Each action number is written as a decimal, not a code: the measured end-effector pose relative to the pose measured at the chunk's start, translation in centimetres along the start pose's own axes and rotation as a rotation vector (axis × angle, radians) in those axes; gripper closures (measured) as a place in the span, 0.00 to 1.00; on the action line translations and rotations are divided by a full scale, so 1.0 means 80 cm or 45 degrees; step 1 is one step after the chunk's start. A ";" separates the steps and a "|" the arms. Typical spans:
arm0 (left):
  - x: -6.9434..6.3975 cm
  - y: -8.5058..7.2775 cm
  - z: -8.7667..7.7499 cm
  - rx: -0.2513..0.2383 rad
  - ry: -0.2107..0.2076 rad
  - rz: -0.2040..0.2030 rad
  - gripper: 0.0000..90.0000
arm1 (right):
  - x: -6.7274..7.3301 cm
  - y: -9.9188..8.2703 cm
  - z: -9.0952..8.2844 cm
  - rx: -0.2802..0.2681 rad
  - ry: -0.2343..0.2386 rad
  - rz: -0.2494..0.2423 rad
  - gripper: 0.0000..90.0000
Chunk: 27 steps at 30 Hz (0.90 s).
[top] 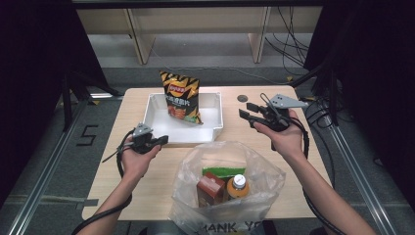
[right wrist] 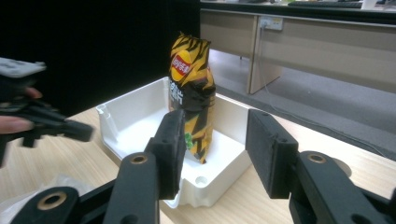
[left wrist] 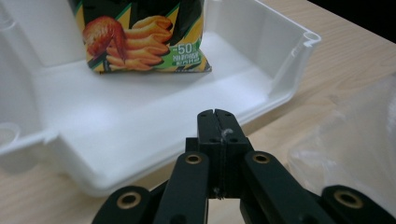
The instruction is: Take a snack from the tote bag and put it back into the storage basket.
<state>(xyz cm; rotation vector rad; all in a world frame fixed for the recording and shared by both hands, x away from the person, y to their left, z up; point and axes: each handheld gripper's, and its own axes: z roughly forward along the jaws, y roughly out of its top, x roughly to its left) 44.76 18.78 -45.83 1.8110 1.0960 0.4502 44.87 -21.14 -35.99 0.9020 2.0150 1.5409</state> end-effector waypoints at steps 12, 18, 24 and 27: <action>0.007 0.041 0.089 0.092 0.017 0.029 0.99 | -0.005 -0.010 -0.042 -0.048 -0.016 0.075 0.64; 0.010 0.050 0.122 0.149 0.050 0.043 0.99 | -0.009 -0.006 -0.053 -0.066 -0.027 0.050 0.63; 0.013 0.055 0.142 0.219 0.074 0.088 0.99 | -0.012 -0.005 -0.058 -0.084 -0.021 0.070 0.63; 0.014 0.056 0.150 0.219 0.087 0.074 0.99 | -0.012 -0.004 -0.060 -0.090 -0.018 0.088 0.63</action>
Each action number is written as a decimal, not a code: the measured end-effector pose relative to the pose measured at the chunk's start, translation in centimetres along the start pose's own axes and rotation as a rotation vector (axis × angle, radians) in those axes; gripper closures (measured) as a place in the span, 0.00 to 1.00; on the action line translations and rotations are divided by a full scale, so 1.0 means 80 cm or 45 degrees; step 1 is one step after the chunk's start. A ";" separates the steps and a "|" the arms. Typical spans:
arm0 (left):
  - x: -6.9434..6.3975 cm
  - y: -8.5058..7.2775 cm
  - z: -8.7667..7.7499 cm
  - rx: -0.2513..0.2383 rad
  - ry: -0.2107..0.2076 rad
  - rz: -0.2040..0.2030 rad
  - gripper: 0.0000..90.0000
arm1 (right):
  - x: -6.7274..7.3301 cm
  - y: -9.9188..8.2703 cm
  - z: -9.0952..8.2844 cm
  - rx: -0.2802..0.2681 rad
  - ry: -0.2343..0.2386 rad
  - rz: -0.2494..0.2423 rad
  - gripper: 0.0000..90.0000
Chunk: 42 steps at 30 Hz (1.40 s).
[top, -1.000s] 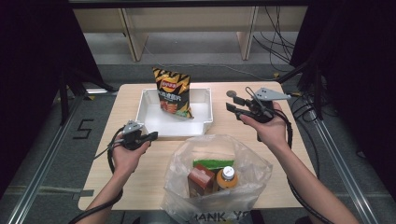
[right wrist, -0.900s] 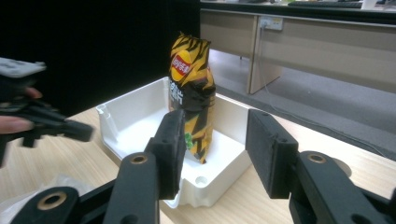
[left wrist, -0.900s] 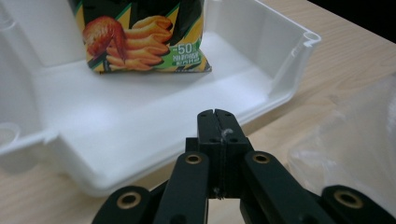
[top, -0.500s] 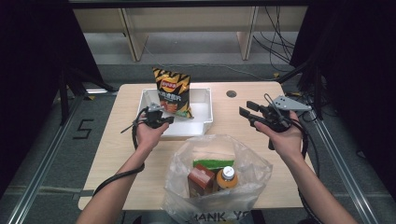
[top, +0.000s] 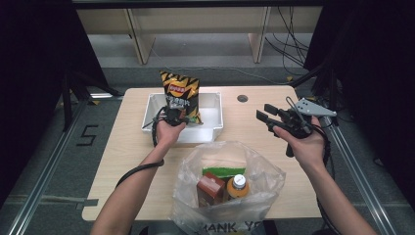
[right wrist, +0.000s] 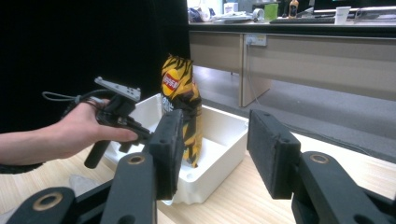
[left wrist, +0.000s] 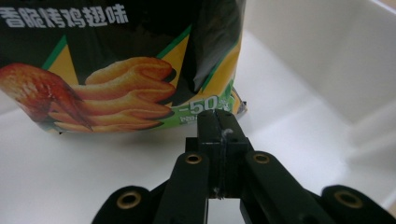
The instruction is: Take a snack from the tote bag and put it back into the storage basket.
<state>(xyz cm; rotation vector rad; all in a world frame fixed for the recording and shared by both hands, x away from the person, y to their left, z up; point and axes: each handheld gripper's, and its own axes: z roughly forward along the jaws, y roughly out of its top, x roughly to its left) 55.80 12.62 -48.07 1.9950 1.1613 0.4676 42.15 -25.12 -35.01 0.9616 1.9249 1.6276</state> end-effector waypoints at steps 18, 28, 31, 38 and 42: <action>-0.009 0.018 0.018 0.008 0.011 0.010 0.99 | -0.005 -0.001 -0.002 0.004 -0.010 0.015 0.62; -0.011 0.027 0.025 0.008 0.017 0.004 0.99 | -0.008 -0.002 -0.002 0.005 -0.016 0.022 0.61; -0.012 0.028 0.026 0.005 0.017 0.004 0.99 | -0.010 -0.002 -0.001 0.005 -0.017 0.014 0.61; -0.020 0.033 0.028 0.009 0.015 0.030 0.98 | -0.010 -0.003 -0.002 0.012 -0.005 0.036 0.61; -0.022 0.032 0.025 0.008 0.014 0.052 0.96 | -0.009 -0.003 -0.002 0.015 -0.006 0.041 0.60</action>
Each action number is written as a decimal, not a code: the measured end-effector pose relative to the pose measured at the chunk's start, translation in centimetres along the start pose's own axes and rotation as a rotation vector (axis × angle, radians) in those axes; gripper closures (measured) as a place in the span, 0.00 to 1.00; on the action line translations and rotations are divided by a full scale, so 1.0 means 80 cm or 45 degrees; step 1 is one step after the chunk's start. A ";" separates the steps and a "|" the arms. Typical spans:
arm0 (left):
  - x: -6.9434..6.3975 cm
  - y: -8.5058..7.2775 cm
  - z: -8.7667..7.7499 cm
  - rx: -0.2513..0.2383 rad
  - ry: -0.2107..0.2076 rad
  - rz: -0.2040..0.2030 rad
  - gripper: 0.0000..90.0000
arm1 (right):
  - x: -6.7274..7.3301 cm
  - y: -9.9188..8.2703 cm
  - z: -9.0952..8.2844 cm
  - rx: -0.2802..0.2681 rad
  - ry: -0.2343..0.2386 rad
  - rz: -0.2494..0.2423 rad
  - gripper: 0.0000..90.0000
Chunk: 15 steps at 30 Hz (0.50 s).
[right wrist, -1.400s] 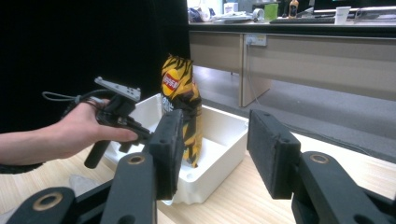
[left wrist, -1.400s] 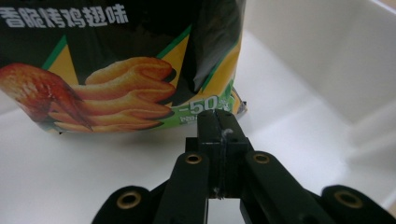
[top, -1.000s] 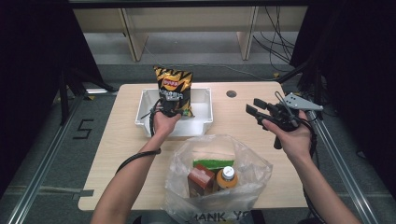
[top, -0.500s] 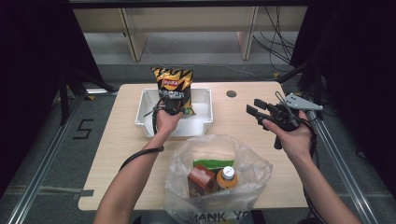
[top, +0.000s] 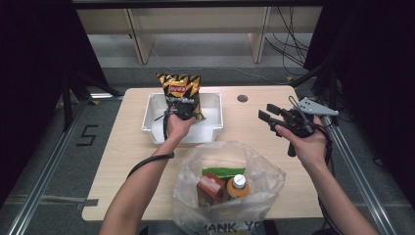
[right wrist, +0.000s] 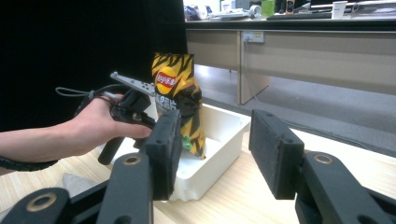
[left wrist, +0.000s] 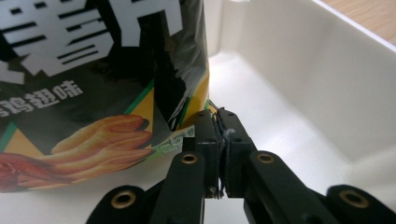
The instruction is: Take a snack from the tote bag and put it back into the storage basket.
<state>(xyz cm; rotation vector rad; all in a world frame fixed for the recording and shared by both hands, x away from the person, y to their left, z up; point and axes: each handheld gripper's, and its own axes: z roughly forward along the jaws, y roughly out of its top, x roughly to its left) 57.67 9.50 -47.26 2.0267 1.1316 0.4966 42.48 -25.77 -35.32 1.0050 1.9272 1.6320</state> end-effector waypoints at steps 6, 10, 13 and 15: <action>-0.003 0.000 -0.010 -0.011 -0.021 0.002 0.95 | -0.002 -0.001 0.001 0.005 -0.010 -0.027 0.59; -0.005 0.000 -0.019 -0.019 -0.035 0.010 0.93 | -0.001 -0.002 0.004 0.005 -0.012 -0.028 0.59; -0.006 0.000 -0.025 -0.009 -0.040 0.020 0.91 | 0.001 -0.001 0.003 0.011 -0.011 -0.024 0.59; -0.006 -0.001 -0.034 -0.012 -0.054 0.015 0.90 | 0.003 -0.002 0.004 0.021 -0.005 -0.013 0.58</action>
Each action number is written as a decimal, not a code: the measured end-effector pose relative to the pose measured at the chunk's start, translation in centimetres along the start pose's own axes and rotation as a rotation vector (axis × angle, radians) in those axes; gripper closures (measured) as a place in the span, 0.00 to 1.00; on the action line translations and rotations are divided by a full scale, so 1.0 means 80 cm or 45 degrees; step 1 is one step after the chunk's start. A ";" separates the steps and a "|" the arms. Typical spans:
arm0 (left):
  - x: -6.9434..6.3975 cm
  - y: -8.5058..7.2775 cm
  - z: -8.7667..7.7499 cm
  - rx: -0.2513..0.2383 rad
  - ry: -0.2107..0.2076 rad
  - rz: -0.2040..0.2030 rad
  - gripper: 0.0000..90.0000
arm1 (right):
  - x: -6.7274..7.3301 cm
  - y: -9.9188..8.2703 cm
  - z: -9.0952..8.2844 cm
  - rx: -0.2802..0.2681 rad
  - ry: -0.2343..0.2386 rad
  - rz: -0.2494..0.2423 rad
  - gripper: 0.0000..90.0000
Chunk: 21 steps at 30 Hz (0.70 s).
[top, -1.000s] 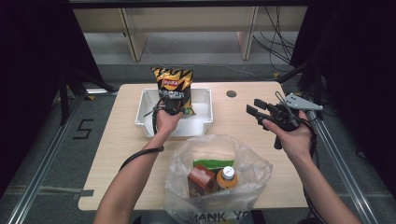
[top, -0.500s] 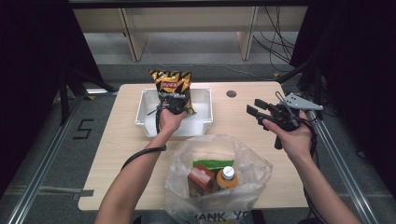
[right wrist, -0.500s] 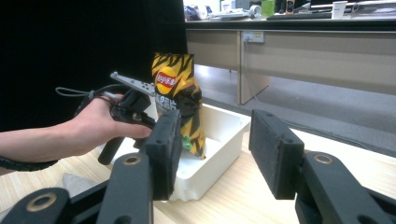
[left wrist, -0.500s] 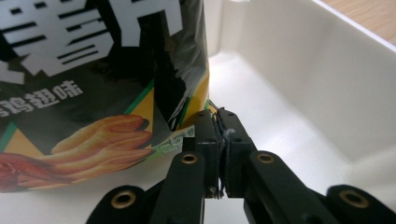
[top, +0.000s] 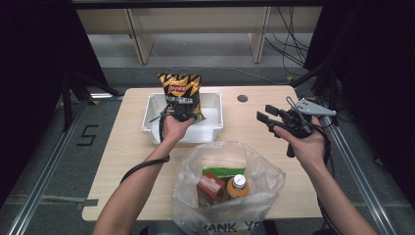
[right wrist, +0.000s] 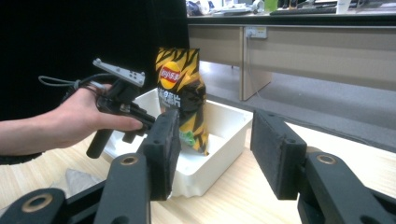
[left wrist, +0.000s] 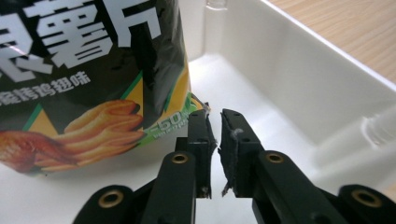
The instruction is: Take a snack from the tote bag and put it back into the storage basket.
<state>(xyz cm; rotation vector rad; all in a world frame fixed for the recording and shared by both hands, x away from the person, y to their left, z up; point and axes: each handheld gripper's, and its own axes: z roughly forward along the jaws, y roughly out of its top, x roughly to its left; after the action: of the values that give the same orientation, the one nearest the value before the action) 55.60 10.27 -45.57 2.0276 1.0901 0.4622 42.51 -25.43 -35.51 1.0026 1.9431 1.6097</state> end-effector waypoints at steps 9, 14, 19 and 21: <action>-0.003 -0.005 -0.040 -0.079 -0.014 -0.023 0.80 | 0.002 -0.003 0.005 0.022 0.023 -0.003 0.58; -0.003 -0.011 -0.061 -0.099 -0.021 -0.050 0.69 | 0.003 -0.004 0.007 0.041 0.040 0.000 0.58; -0.004 -0.025 -0.096 -0.142 -0.026 -0.094 0.54 | 0.008 -0.003 0.007 0.050 0.054 0.006 0.57; -0.005 -0.029 -0.105 -0.150 -0.026 -0.103 0.51 | 0.009 -0.003 0.007 0.066 0.064 -0.021 0.58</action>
<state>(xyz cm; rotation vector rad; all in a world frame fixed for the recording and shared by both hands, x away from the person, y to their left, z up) 48.95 14.57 -42.00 1.8747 1.1023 0.4527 42.37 -24.51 -35.76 0.9726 2.0308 1.5979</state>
